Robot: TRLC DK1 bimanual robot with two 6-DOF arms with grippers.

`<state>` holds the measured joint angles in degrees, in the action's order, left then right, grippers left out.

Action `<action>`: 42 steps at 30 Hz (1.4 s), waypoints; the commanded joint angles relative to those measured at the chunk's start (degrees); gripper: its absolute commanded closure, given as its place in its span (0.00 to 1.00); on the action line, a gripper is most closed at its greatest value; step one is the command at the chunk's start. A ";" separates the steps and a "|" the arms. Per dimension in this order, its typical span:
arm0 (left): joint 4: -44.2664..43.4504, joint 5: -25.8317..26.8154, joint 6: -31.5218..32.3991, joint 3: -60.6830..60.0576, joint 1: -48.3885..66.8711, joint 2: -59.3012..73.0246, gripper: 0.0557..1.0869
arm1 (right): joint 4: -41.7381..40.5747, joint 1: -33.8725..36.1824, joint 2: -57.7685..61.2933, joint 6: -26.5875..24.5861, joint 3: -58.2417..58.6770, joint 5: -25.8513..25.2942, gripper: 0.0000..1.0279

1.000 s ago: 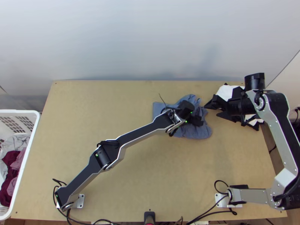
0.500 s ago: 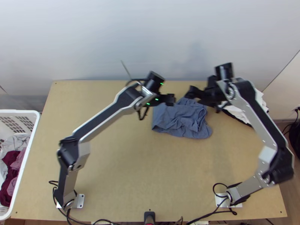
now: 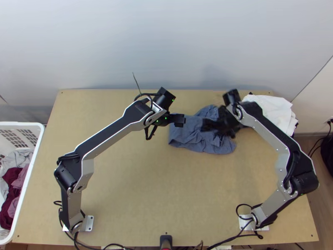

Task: Fold the t-shirt

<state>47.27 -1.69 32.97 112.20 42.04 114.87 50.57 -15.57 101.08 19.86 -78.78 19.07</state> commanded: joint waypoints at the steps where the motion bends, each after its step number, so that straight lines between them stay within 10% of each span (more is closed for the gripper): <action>1: -0.60 0.02 -0.72 -0.49 0.06 1.59 0.04 | 0.41 7.66 -2.99 -6.50 10.67 0.09 0.03; 11: 0.11 0.02 -1.42 -1.55 -0.56 2.11 0.04 | 1.90 16.63 -10.29 -10.63 10.32 0.27 0.03; 28: 0.28 -0.94 -1.33 -0.32 -2.84 3.43 0.04 | 1.11 -7.19 3.42 -1.31 -3.13 0.71 0.03; 42: 3.27 -1.12 -1.68 -1.02 -4.51 0.53 0.04 | 0.32 13.38 0.17 -13.35 12.60 -0.79 0.03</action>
<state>49.28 -2.61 31.48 111.66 38.26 116.75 51.03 -11.07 103.37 11.33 -71.79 18.83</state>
